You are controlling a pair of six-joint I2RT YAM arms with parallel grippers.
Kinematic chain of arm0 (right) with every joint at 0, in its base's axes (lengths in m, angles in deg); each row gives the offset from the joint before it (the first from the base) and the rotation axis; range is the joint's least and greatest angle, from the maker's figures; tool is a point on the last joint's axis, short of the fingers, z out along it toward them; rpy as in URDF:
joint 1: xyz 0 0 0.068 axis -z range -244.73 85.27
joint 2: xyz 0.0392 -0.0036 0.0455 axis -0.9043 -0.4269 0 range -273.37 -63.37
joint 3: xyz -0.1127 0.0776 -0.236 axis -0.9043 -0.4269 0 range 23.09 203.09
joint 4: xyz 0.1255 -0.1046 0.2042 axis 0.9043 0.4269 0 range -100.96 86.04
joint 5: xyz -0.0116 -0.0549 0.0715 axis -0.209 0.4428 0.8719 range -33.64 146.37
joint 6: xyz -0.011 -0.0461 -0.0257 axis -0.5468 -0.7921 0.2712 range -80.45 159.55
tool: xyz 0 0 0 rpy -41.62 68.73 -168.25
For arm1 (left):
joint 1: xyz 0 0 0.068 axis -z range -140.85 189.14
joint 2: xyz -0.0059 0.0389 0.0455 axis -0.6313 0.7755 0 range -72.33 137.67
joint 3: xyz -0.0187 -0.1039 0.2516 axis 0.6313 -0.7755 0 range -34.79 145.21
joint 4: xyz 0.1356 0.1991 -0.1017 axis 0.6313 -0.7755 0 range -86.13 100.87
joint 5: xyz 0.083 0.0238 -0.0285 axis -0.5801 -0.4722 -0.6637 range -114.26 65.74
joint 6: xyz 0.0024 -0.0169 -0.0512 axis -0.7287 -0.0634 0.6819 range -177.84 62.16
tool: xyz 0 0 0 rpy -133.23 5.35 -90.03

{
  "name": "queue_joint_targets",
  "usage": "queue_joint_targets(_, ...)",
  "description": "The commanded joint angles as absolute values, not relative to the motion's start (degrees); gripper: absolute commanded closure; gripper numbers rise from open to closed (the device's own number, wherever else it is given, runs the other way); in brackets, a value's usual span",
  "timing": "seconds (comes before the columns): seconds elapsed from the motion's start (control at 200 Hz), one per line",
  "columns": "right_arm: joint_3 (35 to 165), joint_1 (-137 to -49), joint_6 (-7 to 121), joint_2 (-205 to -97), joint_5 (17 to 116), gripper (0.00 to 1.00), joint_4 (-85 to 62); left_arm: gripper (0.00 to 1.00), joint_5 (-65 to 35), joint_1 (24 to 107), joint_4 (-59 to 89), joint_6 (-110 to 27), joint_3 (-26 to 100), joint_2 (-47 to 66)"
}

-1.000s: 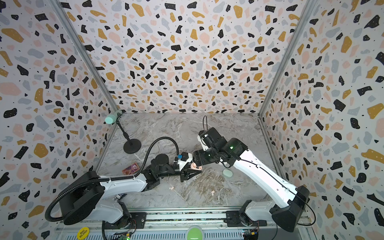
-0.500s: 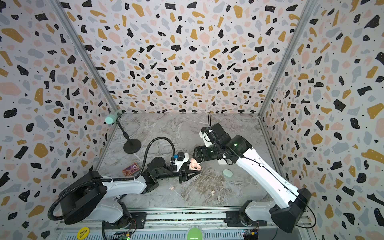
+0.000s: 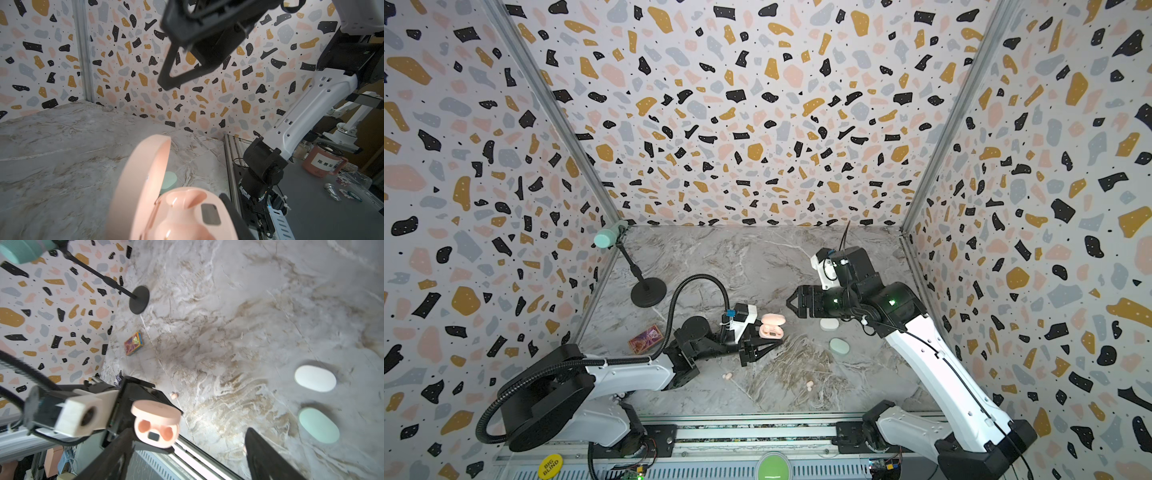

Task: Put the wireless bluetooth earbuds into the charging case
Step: 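Hold the open pink case in the left gripper while the right gripper releases and withdraws, then lower the right gripper onto a pink earbud on the table and close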

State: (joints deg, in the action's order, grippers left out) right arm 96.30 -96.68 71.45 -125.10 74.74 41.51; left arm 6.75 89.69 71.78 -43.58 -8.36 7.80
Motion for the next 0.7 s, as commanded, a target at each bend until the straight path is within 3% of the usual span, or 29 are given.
queue_joint_targets(0.0, 88.36, -96.60, 77.03, -121.81, 74.32, 0.15, 41.16, 0.92, 3.71, 89.74, 72.54, -46.21, -8.78, 4.04)
queue_joint_targets(0.21, 69.22, -98.21, 88.62, -114.02, 74.04, 0.19, 34.10, 0.92, 1.33, 89.07, 68.59, -48.06, -9.24, 0.56)
queue_joint_targets(0.38, 58.84, -105.58, 99.40, -112.72, 71.48, 0.23, 29.06, 0.92, 0.85, 88.54, 67.53, -47.79, -9.66, -0.87)
queue_joint_targets(0.696, 52.68, -112.00, 112.31, -115.29, 64.26, 0.37, 26.20, 0.92, -0.15, 88.41, 66.47, -48.03, -10.40, -2.78)
